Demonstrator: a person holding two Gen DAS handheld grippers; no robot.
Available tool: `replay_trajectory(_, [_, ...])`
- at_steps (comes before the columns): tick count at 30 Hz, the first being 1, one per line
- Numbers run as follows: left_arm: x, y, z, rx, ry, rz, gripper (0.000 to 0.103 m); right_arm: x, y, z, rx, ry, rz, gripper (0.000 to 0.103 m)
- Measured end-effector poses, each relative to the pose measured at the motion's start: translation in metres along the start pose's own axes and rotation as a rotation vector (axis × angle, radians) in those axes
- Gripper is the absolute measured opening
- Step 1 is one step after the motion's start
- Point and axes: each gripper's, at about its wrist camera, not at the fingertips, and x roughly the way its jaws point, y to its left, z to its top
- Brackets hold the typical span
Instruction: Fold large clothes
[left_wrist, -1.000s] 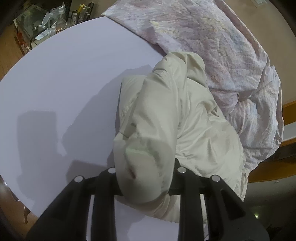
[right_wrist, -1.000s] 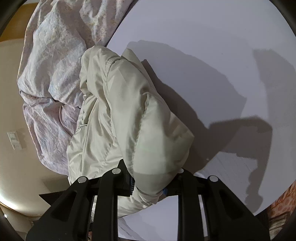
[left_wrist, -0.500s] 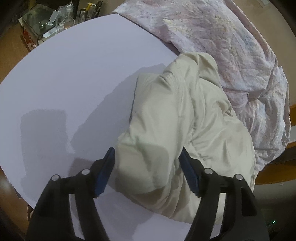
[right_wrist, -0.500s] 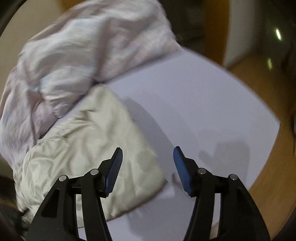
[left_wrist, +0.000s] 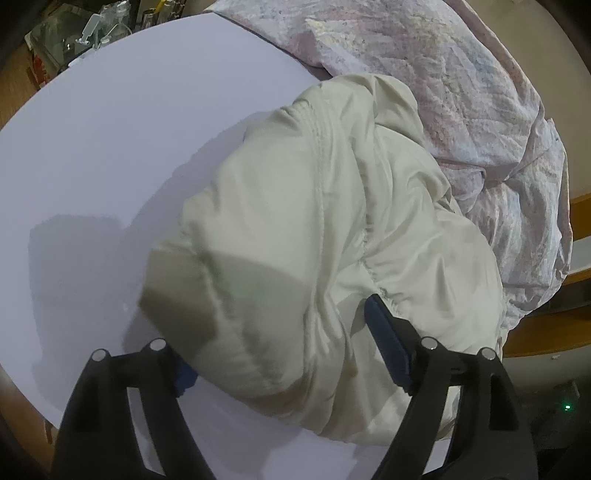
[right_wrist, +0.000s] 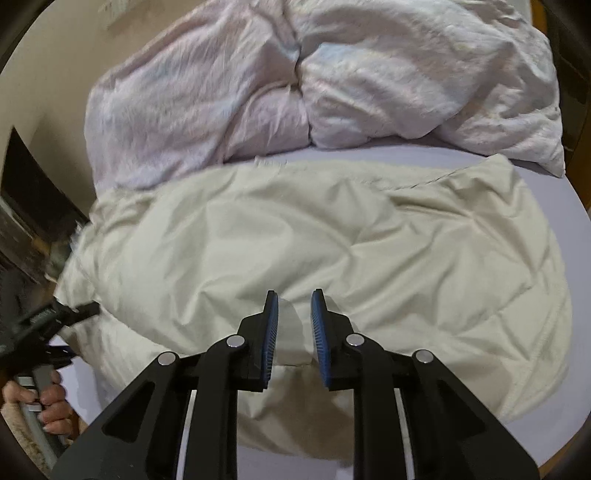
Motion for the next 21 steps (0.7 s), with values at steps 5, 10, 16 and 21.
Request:
replay_trajectory(5, [0.003,0.000,0.001,-0.028,-0.006,-0.009,0.082,0.037,0.003,-0.008,0.000,0.078,-0.041,0.020])
replay_trajectory(10, [0.003,0.000,0.005,-0.024,-0.017,-0.011,0.086,0.050,0.012,-0.013,-0.055,0.094,-0.099,0.020])
replay_trajectory(16, [0.009,0.002,0.006,-0.037,-0.005,-0.032,0.087,0.055,0.015,-0.016,-0.088,0.080,-0.132,0.020])
replay_trajectory(21, [0.017,0.006,0.007,-0.091,0.008,-0.086,0.087,0.054,0.012,-0.015,-0.084,0.083,-0.116,0.020])
